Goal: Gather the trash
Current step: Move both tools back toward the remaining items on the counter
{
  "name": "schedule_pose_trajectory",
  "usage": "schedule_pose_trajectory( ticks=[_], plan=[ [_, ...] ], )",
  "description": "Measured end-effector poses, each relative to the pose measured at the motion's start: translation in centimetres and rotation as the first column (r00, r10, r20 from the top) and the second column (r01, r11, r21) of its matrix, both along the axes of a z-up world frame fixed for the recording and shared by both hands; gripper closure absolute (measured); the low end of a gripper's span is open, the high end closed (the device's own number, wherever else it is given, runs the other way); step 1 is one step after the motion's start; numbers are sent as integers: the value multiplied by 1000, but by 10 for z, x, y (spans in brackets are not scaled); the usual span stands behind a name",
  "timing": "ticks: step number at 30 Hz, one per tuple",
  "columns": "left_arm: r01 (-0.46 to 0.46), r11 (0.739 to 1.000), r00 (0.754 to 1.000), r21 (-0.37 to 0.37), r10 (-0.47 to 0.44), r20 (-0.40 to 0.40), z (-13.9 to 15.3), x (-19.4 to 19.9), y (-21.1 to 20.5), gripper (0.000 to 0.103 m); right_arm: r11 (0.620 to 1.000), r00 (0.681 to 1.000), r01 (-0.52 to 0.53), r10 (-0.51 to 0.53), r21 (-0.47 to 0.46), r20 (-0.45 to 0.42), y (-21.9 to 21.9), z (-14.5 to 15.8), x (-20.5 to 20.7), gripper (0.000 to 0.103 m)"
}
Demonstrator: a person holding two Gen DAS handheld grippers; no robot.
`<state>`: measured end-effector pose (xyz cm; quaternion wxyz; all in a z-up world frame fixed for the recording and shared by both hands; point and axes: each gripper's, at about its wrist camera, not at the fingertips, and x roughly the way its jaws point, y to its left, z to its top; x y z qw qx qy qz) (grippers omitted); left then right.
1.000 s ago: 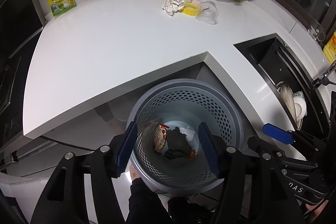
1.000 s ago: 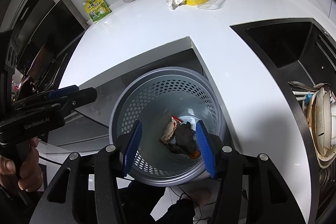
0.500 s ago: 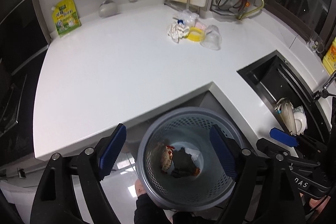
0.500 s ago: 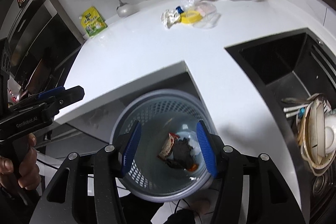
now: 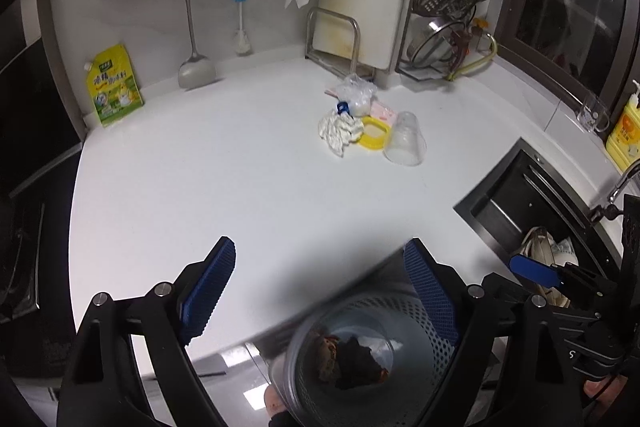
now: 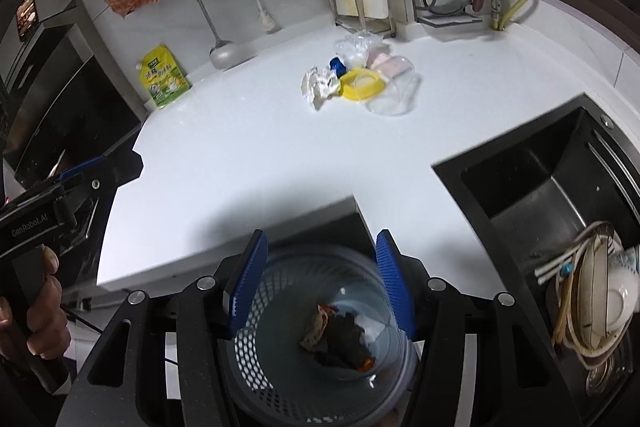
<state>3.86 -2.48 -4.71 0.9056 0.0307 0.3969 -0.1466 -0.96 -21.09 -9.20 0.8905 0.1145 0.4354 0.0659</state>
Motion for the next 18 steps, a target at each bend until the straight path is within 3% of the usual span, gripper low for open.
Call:
schedule_pose_trajectory(
  ticks=[10,18],
  plan=[
    [-4,1000,998,-4,4,64,15,70,10,18,998,998,59,-59,-15,5,3,-1,57,49],
    [2,1000,999,-3,-2,53,0,119,5,16,990,990,141,-140,-28,26,-14,-8,96,48]
  ],
)
